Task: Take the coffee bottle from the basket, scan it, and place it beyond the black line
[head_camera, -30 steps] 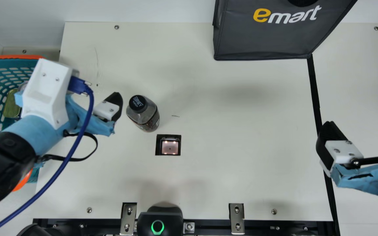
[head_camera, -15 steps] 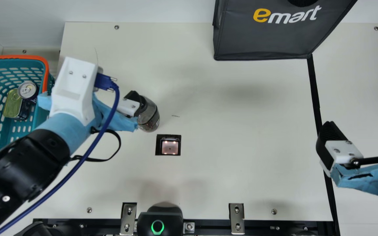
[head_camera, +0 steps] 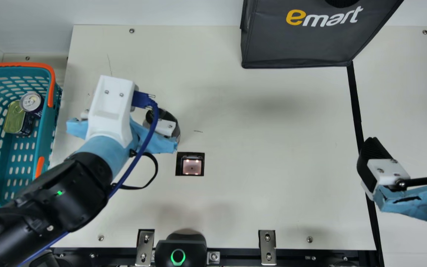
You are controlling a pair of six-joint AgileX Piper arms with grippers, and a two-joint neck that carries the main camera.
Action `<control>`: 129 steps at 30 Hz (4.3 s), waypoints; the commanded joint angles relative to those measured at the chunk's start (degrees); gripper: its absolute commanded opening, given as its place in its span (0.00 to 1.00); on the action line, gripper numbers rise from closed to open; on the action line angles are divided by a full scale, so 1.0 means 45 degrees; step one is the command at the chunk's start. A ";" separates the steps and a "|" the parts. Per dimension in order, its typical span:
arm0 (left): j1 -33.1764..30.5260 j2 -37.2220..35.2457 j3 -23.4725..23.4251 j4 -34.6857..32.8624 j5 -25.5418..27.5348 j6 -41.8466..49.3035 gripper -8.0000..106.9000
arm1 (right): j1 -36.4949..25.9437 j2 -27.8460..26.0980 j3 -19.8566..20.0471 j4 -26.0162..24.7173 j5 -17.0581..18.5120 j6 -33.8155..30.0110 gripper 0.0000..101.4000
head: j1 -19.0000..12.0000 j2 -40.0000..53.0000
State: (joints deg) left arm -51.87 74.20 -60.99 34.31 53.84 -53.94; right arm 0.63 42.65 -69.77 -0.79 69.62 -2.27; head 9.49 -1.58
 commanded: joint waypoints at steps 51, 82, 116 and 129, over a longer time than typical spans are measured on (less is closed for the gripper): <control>-0.0727 0.1940 0.0282 0.1437 -0.0450 -0.4043 0.85 | 0.0000 0.0000 0.0000 0.0000 -0.0006 0.0000 0.90 | -0.0349 0.0000; -0.0289 0.0555 0.0715 0.0466 -0.1881 -0.0685 0.16 | 0.0000 0.0000 0.0000 0.0000 -0.0006 0.0000 0.90 | -0.0349 0.0000; -0.1284 -0.2629 0.1704 -0.4113 -0.2024 0.6749 0.16 | 0.0000 0.0000 0.0000 0.0000 -0.0006 0.0000 0.90 | -0.0349 0.0000; -0.2122 -0.3396 0.2543 -0.4760 -0.2247 0.7349 0.16 | 0.0000 0.0000 0.0000 0.0000 -0.0006 0.0000 0.90 | -0.0349 0.0000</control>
State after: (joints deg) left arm -61.23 59.06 -49.75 12.89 43.79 -20.94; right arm 0.63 42.65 -69.77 -0.79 69.59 -2.27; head 9.49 -1.67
